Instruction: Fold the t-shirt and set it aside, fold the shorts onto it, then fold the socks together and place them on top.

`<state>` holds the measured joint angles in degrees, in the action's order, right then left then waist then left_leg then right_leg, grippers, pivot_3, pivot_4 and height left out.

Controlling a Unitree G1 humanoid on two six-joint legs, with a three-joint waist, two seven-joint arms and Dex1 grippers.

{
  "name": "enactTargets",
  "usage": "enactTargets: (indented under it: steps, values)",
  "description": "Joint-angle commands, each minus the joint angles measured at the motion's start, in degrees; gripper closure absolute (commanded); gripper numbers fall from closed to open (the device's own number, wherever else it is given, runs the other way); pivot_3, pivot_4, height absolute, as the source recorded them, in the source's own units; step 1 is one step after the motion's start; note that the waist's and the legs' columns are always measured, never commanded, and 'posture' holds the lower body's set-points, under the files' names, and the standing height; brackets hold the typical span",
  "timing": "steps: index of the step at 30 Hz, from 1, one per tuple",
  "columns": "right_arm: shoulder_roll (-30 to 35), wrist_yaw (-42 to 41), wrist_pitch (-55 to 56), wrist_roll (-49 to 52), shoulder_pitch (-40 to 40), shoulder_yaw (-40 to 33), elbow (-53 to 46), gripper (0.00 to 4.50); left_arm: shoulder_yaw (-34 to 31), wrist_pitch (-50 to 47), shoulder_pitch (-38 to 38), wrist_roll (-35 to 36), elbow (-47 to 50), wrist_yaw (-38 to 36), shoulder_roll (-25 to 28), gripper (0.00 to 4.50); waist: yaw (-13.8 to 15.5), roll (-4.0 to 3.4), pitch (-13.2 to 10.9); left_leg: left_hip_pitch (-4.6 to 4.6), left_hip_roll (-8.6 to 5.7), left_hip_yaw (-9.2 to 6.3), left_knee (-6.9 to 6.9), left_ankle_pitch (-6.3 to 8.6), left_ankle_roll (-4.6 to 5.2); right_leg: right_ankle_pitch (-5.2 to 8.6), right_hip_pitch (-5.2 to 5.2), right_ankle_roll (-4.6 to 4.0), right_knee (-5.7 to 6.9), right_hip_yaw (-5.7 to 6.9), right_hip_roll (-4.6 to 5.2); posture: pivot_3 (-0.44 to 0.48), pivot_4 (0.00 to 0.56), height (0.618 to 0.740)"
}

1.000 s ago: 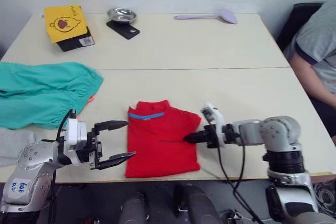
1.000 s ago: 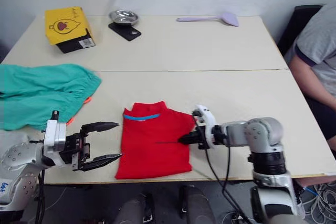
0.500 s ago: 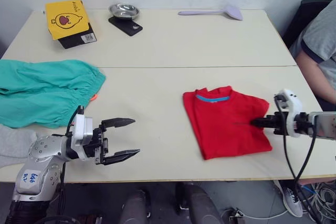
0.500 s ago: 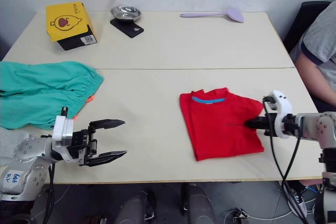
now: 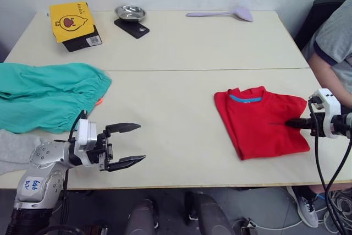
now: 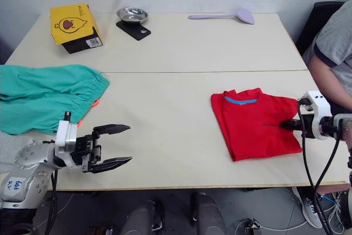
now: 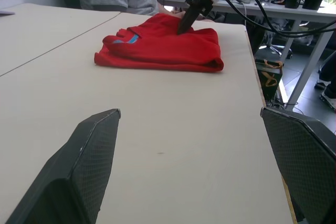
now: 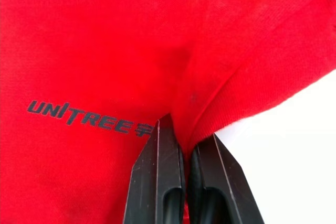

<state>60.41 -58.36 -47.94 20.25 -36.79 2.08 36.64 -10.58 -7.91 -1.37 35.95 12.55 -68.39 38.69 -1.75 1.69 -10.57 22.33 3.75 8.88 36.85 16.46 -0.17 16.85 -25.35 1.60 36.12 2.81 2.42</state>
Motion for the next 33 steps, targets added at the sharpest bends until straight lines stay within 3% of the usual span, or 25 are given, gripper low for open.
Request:
enactTargets:
  steps: [1, 10, 19, 22, 24, 28, 33]
  values:
    - [0.57, 0.93, 1.26, -4.07, -1.46, 0.19, 4.48, 4.49, -1.16, 1.00, -0.33, 0.08, -0.05, -0.40, 0.29, 0.00, 0.00, -0.01, 0.00, 0.01, 0.00, 0.00, 0.05, 0.01, 0.01, 0.00, 0.00, 0.00, 0.03, 0.00, 0.00, 0.000, 0.150, 0.740]
    - [1.99, 0.65, 5.43, -8.30, -4.45, -1.26, 12.93, 4.49, -1.38, 1.48, -1.18, -0.04, -1.43, -0.86, 0.62, 0.00, 0.08, -0.02, 0.01, 0.02, -0.03, 0.01, 0.29, 0.12, 0.18, -0.03, 0.06, -0.03, 0.08, -0.02, 0.09, 0.000, 0.150, 0.740]
    - [1.27, 1.02, 4.46, -8.02, -4.87, -4.40, 13.53, 4.49, -1.01, 2.06, -1.50, -0.50, -2.21, -1.25, 0.25, 0.00, 0.12, -0.05, 0.02, 0.02, -0.03, 0.01, 0.30, 0.12, 0.17, -0.03, 0.06, -0.03, 0.16, -0.01, 0.09, 0.000, 0.150, 0.740]
    - [1.25, 3.21, 3.00, -6.12, -6.73, -8.27, 14.01, 3.78, -0.92, 1.48, -0.48, -0.20, -2.18, -1.84, 0.53, 0.00, 0.03, -0.16, -0.01, 0.02, -0.03, 0.03, 0.34, 0.12, 0.17, -0.03, 0.04, -0.03, 0.22, -0.03, 0.09, 0.000, 0.150, 0.740]
    - [2.54, 0.18, 0.94, -5.95, -4.98, -7.83, 11.48, 3.15, -0.87, 1.43, -0.24, -0.22, -2.30, -2.25, 0.66, 0.00, 0.02, -0.21, 0.01, 0.01, -0.04, 0.09, 0.35, 0.12, 0.16, -0.03, 0.00, -0.03, 0.30, -0.10, 0.09, 0.000, 0.150, 0.740]
    - [7.91, -7.90, -2.02, -4.89, 1.76, -7.87, 3.19, 1.82, -1.34, 1.34, -1.48, 0.00, -2.54, -1.33, 0.15, 0.00, 0.18, -0.47, -0.01, -0.01, -0.01, 0.08, 0.33, 0.11, 0.15, -0.01, -0.04, -0.06, 0.42, -0.10, 0.06, 0.000, 0.150, 0.740]
    - [11.81, -11.95, 8.56, -3.26, 13.94, -14.87, -8.90, 0.10, -1.72, 0.94, -1.11, 0.03, -3.20, -1.64, 0.74, 0.00, 0.03, -0.59, 0.01, -0.03, -0.03, 0.10, 0.38, 0.14, 0.24, -0.01, -0.04, -0.03, 0.52, -0.10, 0.06, 0.000, 0.150, 0.740]
